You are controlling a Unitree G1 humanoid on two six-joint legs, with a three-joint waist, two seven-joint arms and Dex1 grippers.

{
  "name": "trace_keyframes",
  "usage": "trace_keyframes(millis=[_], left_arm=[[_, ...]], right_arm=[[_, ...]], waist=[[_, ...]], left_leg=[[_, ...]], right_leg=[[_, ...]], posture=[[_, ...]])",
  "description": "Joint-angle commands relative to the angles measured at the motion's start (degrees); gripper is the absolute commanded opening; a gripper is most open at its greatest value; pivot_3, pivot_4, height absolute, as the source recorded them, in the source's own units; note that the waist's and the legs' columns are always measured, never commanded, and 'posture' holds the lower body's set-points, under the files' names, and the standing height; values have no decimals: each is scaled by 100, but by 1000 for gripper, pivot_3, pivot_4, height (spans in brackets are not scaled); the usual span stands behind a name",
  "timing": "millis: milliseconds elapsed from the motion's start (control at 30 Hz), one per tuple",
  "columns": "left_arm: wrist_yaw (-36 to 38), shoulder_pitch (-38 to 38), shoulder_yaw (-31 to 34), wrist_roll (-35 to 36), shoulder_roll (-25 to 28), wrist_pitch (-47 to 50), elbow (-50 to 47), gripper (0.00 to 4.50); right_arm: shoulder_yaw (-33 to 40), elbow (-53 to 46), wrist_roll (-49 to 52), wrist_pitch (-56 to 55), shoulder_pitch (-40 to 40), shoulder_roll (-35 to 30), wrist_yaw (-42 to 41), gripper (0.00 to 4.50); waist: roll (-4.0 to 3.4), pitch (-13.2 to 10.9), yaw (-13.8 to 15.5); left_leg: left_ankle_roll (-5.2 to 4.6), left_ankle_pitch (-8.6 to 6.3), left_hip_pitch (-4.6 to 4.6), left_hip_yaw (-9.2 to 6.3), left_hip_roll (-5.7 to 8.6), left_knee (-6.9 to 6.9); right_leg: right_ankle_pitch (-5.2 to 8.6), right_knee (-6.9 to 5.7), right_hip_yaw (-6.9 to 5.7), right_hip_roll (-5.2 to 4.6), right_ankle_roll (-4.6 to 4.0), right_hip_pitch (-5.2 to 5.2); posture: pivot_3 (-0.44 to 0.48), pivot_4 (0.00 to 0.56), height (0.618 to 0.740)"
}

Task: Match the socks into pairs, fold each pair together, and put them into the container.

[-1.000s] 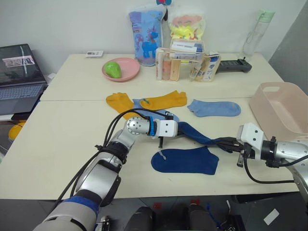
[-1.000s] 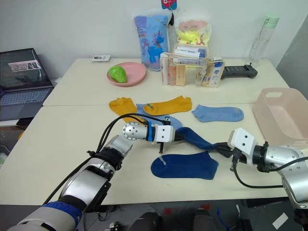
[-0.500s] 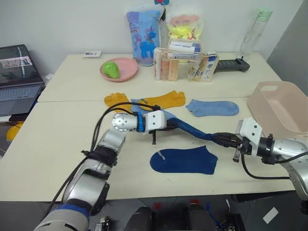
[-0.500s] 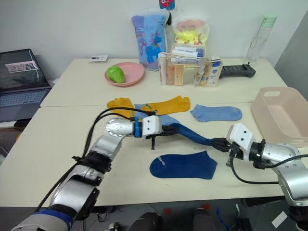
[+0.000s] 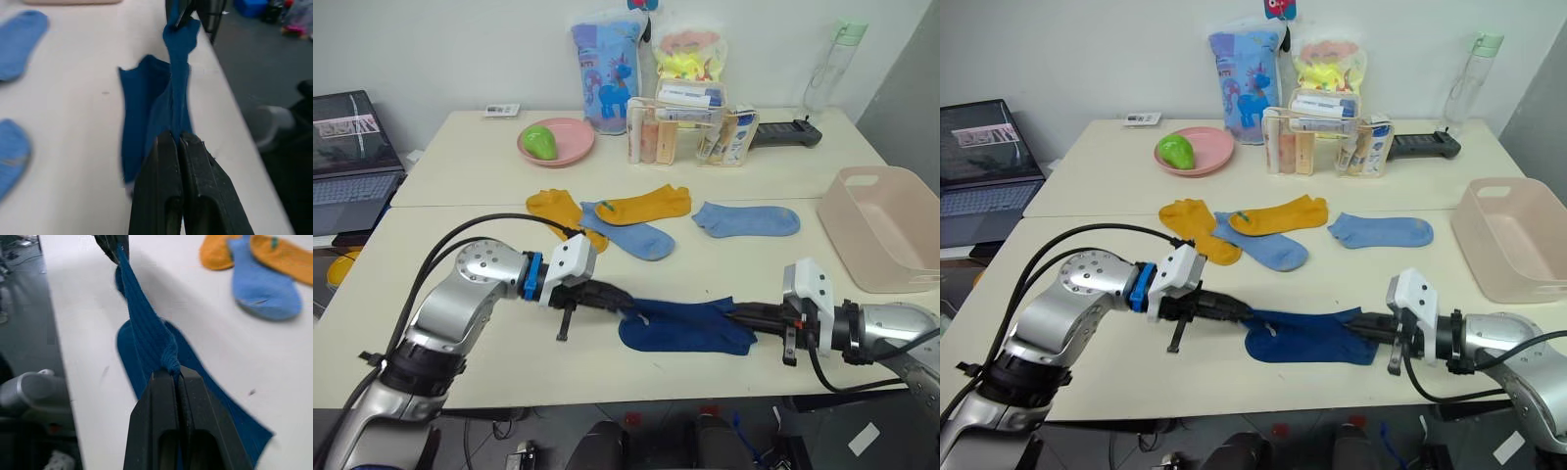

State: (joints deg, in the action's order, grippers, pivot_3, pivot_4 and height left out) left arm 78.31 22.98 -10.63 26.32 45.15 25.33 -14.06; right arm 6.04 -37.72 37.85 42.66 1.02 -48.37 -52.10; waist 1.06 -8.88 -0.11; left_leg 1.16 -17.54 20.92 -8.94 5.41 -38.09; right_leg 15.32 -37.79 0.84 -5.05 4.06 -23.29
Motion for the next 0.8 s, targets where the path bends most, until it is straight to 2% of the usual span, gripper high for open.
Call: trace_keyframes(millis=[33,167,400,800], left_arm=[[-24,-189,77,320,170,437,-566,61],[-68,-461,-78,214,240,500,-775,61],[-354,-439,-354,-135,-42,314,-594,61],[-527,267,-751,-995,-508,-463,511,61]], right_arm=[[242,-370,510,335,-11,-43,164,0],[416,-424,743,581,-312,-238,110,0],[365,-399,679,473,-600,-390,131,0],[-329,697,-675,-567,-211,-379,29,0]], waist=[[1,0,5],[0,0,35],[1,0,32],[1,0,31]], left_leg=[[0,0,0,-2,0,0],[-1,-1,0,-4,3,-1],[-2,-1,-1,0,1,0],[-1,-1,0,3,2,-1]], right_leg=[[0,-1,-2,0,0,0],[0,3,-3,0,0,5],[0,5,-2,0,-1,7],[0,5,-4,1,-1,7]], posture=[[0,150,740],[0,150,740],[0,150,740],[0,150,740]])
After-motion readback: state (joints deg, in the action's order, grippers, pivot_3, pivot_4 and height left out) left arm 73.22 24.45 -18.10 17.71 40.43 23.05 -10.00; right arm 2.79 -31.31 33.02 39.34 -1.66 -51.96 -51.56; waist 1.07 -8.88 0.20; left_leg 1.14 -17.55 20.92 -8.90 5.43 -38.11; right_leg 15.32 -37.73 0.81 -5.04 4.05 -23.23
